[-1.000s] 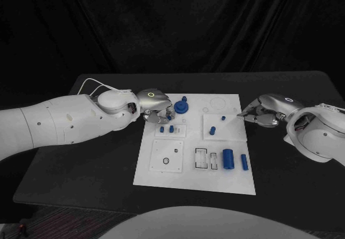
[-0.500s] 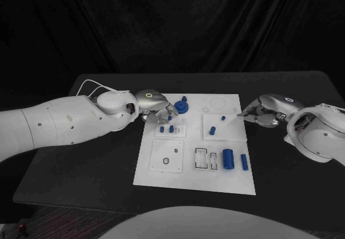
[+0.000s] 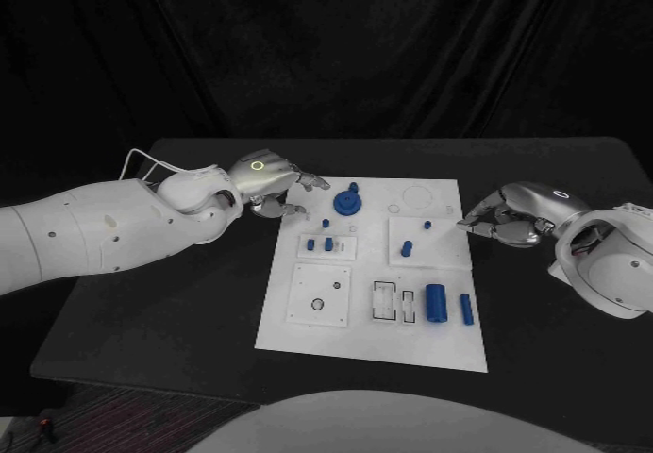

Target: Assemble the parts on the task board

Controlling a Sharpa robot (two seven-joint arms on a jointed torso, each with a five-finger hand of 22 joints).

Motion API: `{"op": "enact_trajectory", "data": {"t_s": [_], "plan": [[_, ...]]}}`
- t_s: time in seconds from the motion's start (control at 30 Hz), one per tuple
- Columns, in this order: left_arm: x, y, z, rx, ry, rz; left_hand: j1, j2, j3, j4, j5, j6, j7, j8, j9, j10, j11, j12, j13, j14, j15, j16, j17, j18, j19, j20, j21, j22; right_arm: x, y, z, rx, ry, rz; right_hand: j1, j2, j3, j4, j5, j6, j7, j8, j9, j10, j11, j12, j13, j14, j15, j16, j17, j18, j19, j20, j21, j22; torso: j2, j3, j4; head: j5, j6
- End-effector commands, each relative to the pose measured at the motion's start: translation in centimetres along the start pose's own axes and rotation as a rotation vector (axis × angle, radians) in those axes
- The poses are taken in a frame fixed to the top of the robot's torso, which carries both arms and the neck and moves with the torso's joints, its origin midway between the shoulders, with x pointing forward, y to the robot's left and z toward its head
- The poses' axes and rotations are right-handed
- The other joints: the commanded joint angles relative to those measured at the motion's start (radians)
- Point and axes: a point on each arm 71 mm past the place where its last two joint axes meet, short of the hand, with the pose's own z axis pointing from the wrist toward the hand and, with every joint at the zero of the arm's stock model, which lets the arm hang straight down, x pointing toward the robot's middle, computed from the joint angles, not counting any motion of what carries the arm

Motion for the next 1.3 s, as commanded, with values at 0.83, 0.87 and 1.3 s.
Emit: {"op": "enact_trajectory", "data": {"t_s": [0.83, 0.87, 1.3], "plan": [[-3.2, 3.3, -4.1, -0.142, -0.48, -1.617, -0.1, 0.203, -0.479, 0.147, 0.251, -0.087, 0.173, -0.02, -0.088, -0.725, 0.033, 0.101, -0.221, -1.159, 0.138, -1.062, -0.72, 0.089, -1.193, 0.132, -1.067, -0.728, -5.0, 5.1, 3.4, -0.204, -0.075, -0.215, 0.319, -0.213, 0.391, -0.12, -0.06, -0.017, 0.007, -0.01, 0.04, -0.618, 0.136, -1.045, -0.905, -0.013, 0.095, -0.102, -0.134, 0.048, -0.029, 0.082, -0.201, 0.189, 0.015, -0.0223, 0.0173, -0.036, 0.0], [-3.2, 3.1, -4.0, -0.138, -0.476, -1.632, -0.084, 0.215, -0.486, 0.147, 0.279, -0.076, 0.18, -0.017, -0.087, -0.726, 0.04, 0.113, -0.221, -1.153, 0.145, -1.06, -0.723, 0.099, -1.195, 0.144, -1.066, -0.743, -4.6, 5.2, 3.5, -0.208, -0.064, -0.217, 0.316, -0.218, 0.397, -0.122, -0.065, -0.02, 0.005, -0.014, 0.036, -0.616, 0.137, -1.055, -0.92, -0.013, 0.095, -0.102, -0.135, 0.048, -0.029, 0.084, -0.203, 0.188, 0.015, -0.0239, 0.0179, -0.037, 0.0], [-2.9, 2.5, -3.8, -0.142, -0.453, -1.683, -0.009, 0.274, -0.498, 0.142, 0.386, -0.046, 0.194, -0.002, -0.084, -0.749, 0.053, 0.136, -0.221, -1.115, 0.192, -1.044, -0.721, 0.108, -1.114, 0.207, -1.046, -0.713, -2.2, 5.9, 4.5, -0.226, 0.047, -0.236, 0.267, -0.228, 0.243, -0.091, -0.145, -0.066, -0.028, -0.014, -0.022, -0.625, 0.127, -1.094, -1.064, -0.003, 0.087, -0.089, -0.12, 0.051, -0.026, 0.08, -0.221, 0.186, 0.021, -0.0426, 0.0288, -0.063, 0.021]]}}
